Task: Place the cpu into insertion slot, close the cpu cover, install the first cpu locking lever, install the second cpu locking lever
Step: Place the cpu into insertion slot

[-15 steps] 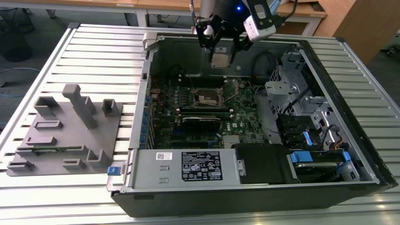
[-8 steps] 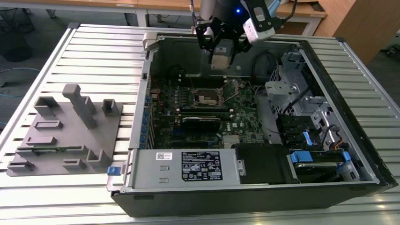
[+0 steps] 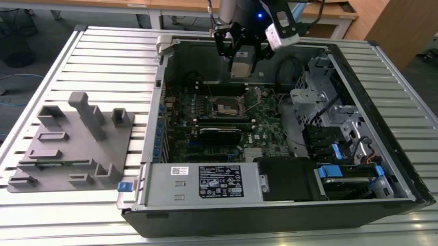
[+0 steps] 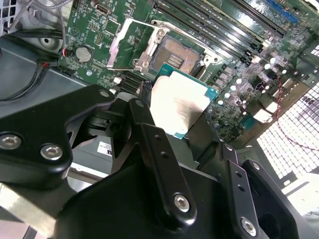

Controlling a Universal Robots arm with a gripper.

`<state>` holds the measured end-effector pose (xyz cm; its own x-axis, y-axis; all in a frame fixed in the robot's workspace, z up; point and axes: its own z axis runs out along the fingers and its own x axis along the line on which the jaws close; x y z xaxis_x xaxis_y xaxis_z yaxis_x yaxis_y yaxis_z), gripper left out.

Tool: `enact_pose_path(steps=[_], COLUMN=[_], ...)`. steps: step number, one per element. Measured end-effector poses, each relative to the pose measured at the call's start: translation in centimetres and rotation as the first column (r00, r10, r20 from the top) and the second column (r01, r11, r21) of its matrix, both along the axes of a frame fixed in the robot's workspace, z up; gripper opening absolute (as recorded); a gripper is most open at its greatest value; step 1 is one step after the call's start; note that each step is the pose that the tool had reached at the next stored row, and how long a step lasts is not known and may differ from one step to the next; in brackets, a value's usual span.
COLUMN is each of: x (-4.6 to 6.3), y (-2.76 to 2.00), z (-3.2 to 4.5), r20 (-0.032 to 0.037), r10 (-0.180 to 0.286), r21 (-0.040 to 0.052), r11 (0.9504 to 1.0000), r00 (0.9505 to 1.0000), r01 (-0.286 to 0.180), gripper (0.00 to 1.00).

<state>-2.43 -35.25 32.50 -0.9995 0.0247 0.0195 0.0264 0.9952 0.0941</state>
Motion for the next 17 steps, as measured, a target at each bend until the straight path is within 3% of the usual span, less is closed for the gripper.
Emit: enact_pose_path(steps=[10,17], x=[-0.41,-0.43], y=[0.01,0.02], z=[-0.3,-0.94], r20=[0.0002,0.0002], r10=[0.0,0.0], r21=[0.0001,0.0001], r11=[1.0,1.0], r00=[1.0,1.0], r01=[0.0,0.0], gripper=[0.54,0.54])
